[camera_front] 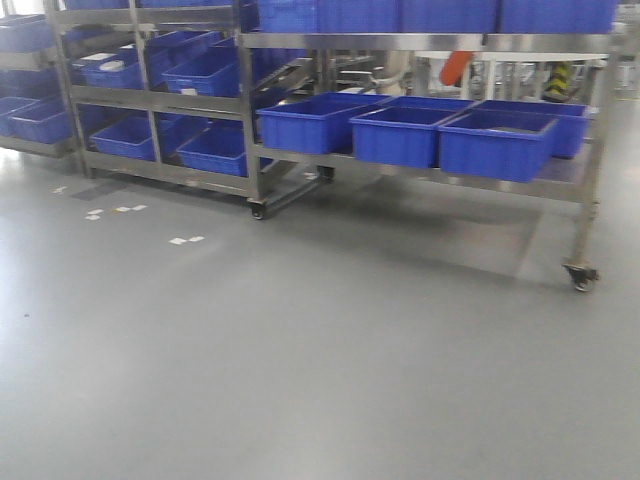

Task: Pick and sort blue part to right shelf
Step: 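Drive the base to the rack of blue bins holding both parts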

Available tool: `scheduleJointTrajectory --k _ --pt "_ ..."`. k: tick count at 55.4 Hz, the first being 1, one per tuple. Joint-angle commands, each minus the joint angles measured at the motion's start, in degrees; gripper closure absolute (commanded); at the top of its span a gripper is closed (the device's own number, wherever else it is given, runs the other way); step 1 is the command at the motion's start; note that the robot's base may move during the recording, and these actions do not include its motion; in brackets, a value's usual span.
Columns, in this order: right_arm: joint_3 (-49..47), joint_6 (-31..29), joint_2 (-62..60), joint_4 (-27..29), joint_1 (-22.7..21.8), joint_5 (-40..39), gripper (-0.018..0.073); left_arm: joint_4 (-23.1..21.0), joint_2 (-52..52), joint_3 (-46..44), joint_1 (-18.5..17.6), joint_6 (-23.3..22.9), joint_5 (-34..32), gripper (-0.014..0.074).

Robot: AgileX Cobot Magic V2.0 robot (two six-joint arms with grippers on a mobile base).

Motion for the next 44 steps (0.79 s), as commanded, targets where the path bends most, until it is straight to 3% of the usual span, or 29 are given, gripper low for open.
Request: scheduleJointTrajectory --k 1,44 --pt "-1.5 -0.4 0.9 -1.3 -0.3 -5.4 0.0281 -0.1 0.1 -1.6 0.0 -0.4 -5.0 0.0275" --pt "-1.5 -0.4 0.9 -1.3 -0.3 -5.4 0.0281 -0.1 0.1 -1.6 0.0 -0.4 -5.0 0.0275"
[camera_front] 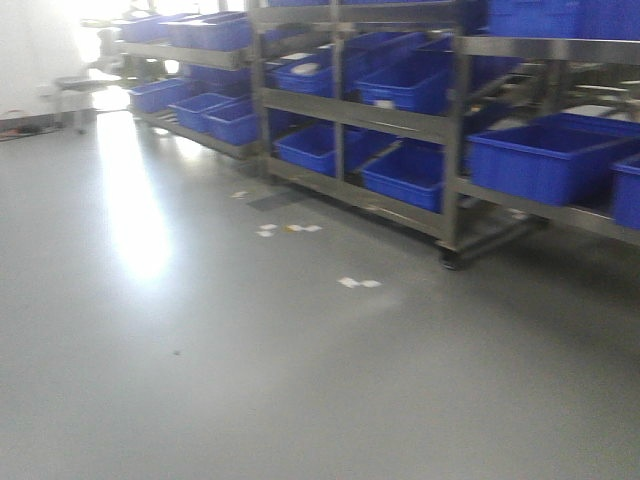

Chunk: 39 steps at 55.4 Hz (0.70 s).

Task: Pick and sort blue part to right shelf
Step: 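Drive the base to the rack of blue bins holding both parts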

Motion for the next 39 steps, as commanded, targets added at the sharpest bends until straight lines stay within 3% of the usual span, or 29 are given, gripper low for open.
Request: scheduleJointTrajectory --k 1,39 --pt "-1.5 -0.4 0.9 -1.3 -0.3 -5.4 0.0281 -0.1 0.1 -1.6 0.0 -0.4 -5.0 0.0275" --pt "-1.5 -0.4 0.9 -1.3 -0.3 -5.4 0.0281 -0.1 0.1 -1.6 0.0 -0.4 -5.0 0.0275"
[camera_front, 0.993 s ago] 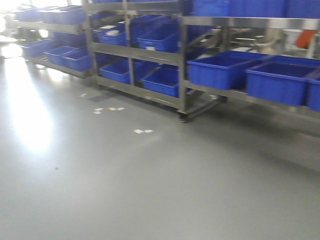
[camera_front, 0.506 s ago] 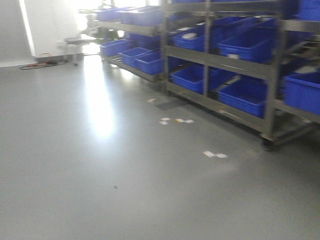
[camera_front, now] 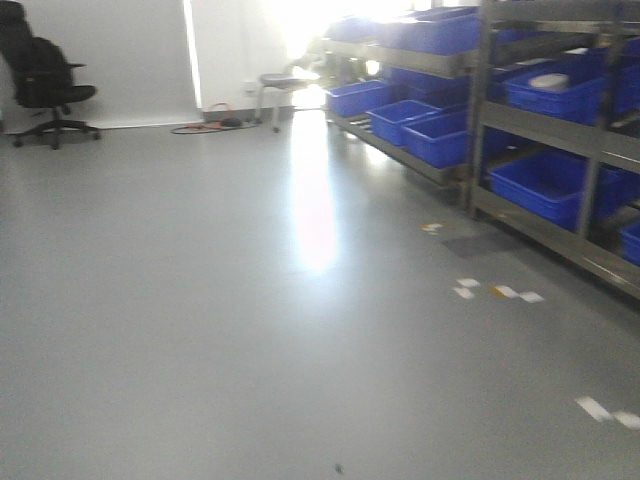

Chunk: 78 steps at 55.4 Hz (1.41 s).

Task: Pick and sort blue part to right shelf
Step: 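Drive the base to the rack of blue bins holding both parts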

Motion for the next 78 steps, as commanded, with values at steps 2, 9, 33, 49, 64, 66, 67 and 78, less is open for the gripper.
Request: scheduleJointTrajectory --k 2,9,33,49,64,66,67,78 --pt "-1.5 -0.3 0.9 -1.3 -0.3 -5.4 0.0281 -0.1 0.1 -1.6 0.0 -0.4 -5.0 0.0275" --pt "-1.5 -0.3 0.9 -1.3 -0.3 -5.4 0.0281 -0.1 0.1 -1.6 0.0 -0.4 -5.0 0.0275" --pt "-1.5 -0.3 0.9 -1.3 -0.3 -5.4 0.0281 -0.1 0.1 -1.6 0.0 -0.4 -5.0 0.0275" --pt "-1.5 -0.3 0.9 -1.3 -0.3 -5.4 0.0281 -0.1 0.1 -1.6 0.0 -0.4 -5.0 0.0275" --pt "-1.5 -0.3 0.9 -1.3 -0.3 -5.4 0.0281 -0.1 0.1 -1.6 0.0 -0.4 -5.0 0.0275" --pt "-1.5 -0.3 0.9 -1.3 -0.3 -5.4 0.0281 -0.1 0.1 -1.6 0.0 -0.4 -5.0 0.0275" --pt "-1.5 -0.3 0.9 -1.3 -0.3 -5.4 0.0281 -0.1 0.1 -1.6 0.0 -0.4 -5.0 0.0275" --pt "-1.5 -0.3 0.9 -1.3 -0.3 -5.4 0.0281 -0.1 0.1 -1.6 0.0 -0.4 -5.0 0.0275"
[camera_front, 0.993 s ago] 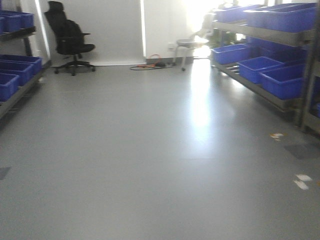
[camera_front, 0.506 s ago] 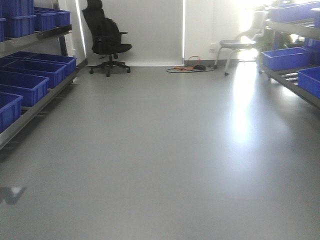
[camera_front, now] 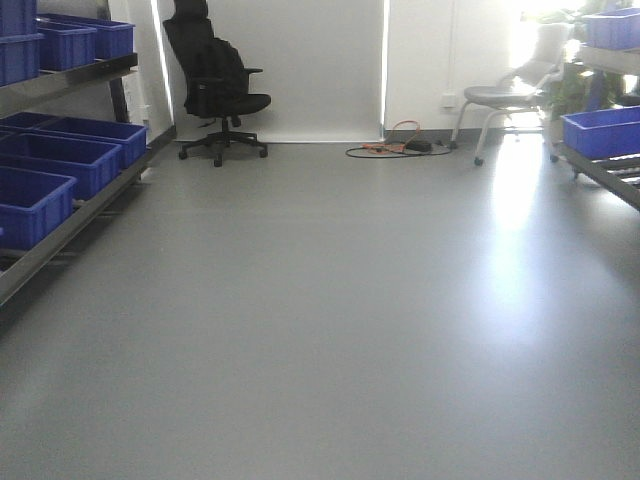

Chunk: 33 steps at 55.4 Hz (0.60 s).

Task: Pick and sort blue part to right shelf
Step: 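Drive the base to the rack of blue bins holding both parts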

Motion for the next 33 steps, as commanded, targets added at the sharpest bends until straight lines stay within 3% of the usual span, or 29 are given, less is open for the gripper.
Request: scheduleJointTrajectory --k 1,33 --pt "-1.5 -0.3 0.9 -1.3 -0.3 -5.4 0.0281 -0.1 0.1 -1.6 0.0 -0.4 -5.0 0.0275" --pt "-1.5 -0.3 0.9 -1.3 -0.3 -5.4 0.0281 -0.1 0.1 -1.6 0.0 -0.4 -5.0 0.0275"
